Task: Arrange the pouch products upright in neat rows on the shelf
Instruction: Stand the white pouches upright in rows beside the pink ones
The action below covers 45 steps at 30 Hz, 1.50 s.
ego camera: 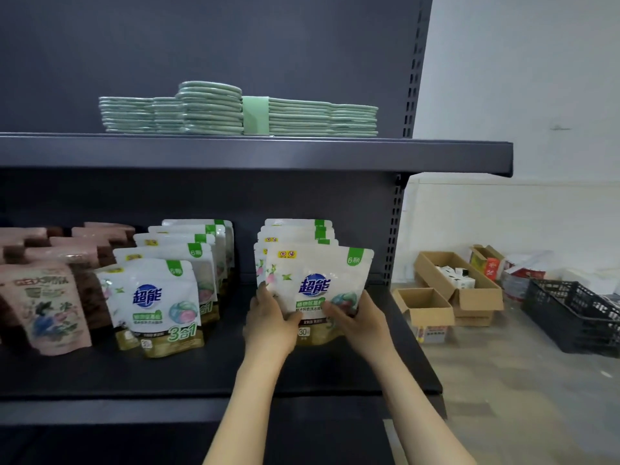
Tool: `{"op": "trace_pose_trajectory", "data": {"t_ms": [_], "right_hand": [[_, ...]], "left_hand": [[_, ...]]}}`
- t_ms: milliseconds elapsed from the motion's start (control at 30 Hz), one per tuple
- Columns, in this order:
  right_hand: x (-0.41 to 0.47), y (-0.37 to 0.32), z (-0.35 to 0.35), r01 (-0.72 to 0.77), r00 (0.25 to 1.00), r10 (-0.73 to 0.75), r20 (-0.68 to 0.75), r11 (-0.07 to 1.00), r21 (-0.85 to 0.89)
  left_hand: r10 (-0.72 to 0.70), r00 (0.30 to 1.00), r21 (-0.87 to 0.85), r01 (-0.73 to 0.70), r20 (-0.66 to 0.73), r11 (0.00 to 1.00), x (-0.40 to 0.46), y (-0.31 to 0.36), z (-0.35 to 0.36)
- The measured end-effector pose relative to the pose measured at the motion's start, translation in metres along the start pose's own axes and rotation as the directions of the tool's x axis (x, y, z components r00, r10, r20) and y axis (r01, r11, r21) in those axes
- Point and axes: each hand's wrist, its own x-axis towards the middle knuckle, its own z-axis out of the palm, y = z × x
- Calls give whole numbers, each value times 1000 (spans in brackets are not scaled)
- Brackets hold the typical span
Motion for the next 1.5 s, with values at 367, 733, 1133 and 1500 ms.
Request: {"op": "trace_pose_trajectory", "data": {"t_ms": [367, 733, 1133, 1500], "right_hand": [[0, -4, 44, 9, 985, -33, -172, 990, -138], [5, 3, 49, 10, 981, -29, -194, 995, -95], [5, 7, 58, 31, 975, -55, -217, 993, -111], [40, 9, 16, -213, 916, 343, -209, 855, 473]], "left_hand": [[41, 997, -261, -24, 59, 965, 10, -38, 3], [135, 987, -294, -104, 87, 950, 21, -40, 4], [139, 986, -257, -113, 87, 960, 27, -53, 2], [-175, 974, -650, 226, 143, 725, 74, -68, -12]]}}
